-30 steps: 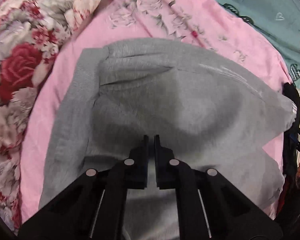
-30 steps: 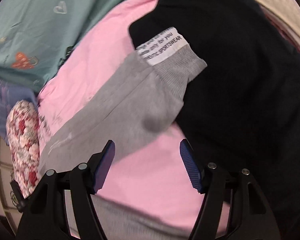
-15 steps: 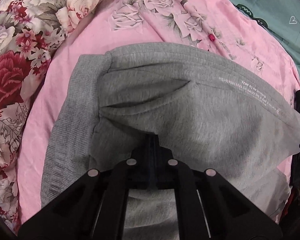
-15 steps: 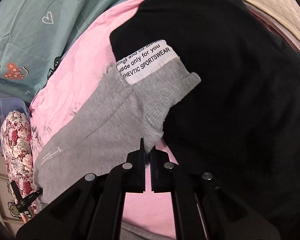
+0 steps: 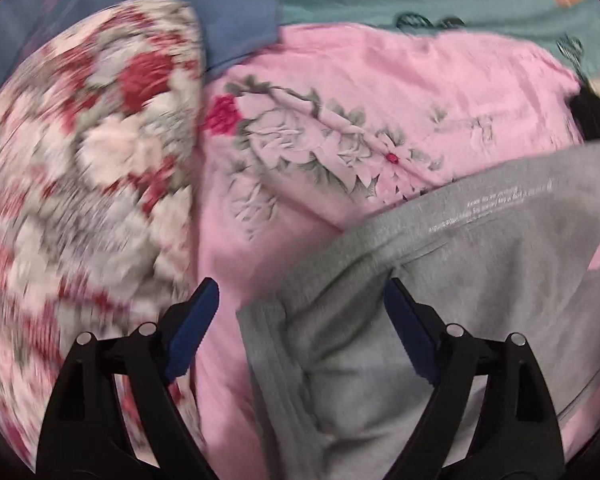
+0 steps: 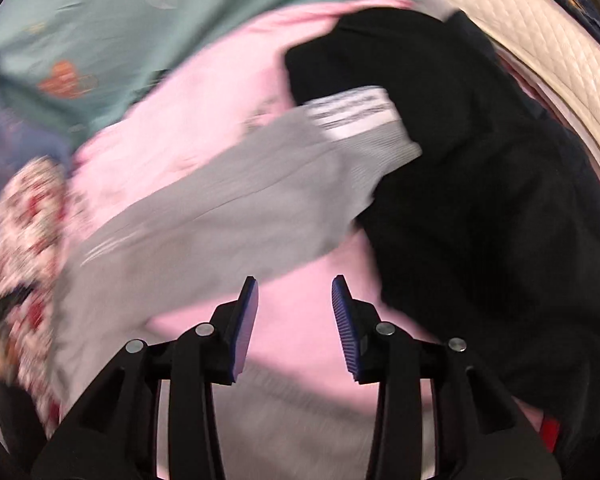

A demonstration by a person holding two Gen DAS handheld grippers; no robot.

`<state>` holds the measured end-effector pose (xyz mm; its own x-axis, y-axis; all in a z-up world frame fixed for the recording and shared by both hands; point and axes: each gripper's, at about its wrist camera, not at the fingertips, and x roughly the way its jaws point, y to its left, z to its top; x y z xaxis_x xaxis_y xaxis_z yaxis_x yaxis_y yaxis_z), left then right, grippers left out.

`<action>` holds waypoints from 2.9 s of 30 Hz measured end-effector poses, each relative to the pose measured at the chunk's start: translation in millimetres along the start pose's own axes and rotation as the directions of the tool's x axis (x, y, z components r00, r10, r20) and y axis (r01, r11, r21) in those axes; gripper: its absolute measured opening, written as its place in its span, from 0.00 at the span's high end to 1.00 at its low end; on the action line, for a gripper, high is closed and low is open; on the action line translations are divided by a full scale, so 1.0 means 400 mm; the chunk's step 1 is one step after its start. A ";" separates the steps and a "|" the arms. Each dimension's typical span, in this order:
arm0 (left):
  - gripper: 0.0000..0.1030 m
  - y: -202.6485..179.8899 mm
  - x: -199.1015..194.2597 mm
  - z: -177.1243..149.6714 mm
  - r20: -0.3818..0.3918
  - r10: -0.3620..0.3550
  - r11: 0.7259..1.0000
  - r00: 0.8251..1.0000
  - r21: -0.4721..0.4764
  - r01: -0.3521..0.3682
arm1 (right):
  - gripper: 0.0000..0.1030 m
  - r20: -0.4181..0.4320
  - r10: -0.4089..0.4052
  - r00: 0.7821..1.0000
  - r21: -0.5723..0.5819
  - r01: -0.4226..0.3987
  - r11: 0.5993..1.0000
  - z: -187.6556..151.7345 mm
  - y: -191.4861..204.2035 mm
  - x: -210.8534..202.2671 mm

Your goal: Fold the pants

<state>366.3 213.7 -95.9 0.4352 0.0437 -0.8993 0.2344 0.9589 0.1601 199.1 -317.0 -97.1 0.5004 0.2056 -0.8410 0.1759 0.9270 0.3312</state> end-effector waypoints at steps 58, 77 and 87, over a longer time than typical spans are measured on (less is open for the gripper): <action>0.77 0.031 0.207 0.038 0.005 -0.167 0.985 0.986 -0.036 0.167 | 0.90 -0.214 0.042 0.976 -0.851 -0.208 0.482 0.131 0.976 0.649; 0.80 -0.032 -0.195 -0.243 0.276 -0.163 0.986 0.947 0.012 0.166 | 0.90 -0.276 0.253 0.927 -0.814 -0.365 0.452 -0.041 0.942 0.190; 0.80 -0.093 -0.250 -0.555 0.249 -0.209 0.975 0.946 -0.026 0.222 | 0.90 -0.417 0.190 0.889 -0.751 -0.455 0.478 -0.413 0.857 0.158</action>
<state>121.0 235.9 -102.4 0.5789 -0.2284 -0.7828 0.3022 0.9517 -0.0542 150.8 65.6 -107.4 0.1246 0.4898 -0.8629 -0.7804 0.5854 0.2196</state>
